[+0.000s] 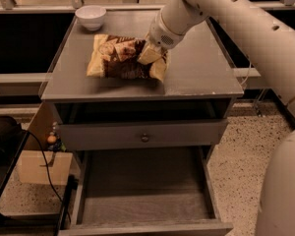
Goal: Pick brown chip bag from middle drawer and place on counter
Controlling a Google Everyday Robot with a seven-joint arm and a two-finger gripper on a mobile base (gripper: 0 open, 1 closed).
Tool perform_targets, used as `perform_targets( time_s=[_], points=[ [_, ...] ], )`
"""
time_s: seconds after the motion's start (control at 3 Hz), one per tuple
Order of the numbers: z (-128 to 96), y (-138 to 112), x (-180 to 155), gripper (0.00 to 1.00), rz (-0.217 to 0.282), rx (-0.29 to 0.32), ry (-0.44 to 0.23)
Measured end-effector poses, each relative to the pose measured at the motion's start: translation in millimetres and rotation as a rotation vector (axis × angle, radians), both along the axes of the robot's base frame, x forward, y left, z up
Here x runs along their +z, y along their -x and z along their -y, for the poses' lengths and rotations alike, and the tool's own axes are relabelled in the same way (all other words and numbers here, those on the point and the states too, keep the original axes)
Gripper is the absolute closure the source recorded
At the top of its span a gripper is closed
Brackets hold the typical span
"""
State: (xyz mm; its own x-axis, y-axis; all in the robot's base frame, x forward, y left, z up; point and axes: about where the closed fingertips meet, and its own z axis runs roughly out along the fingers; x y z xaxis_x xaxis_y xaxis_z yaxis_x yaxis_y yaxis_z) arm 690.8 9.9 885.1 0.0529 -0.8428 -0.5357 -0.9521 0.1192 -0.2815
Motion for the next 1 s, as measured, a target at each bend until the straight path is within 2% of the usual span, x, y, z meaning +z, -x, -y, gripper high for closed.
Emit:
perform_targets(
  time_s=[0.33, 0.67, 1.0],
  points=[
    [-1.3, -5.4, -11.0, 1.0, -0.049, -0.006, -0.023],
    [-1.4, -5.5, -11.1, 0.82, -0.049, -0.005, -0.023],
    [-1.4, -5.5, -11.2, 0.59, -0.049, -0.005, -0.023]
  ],
)
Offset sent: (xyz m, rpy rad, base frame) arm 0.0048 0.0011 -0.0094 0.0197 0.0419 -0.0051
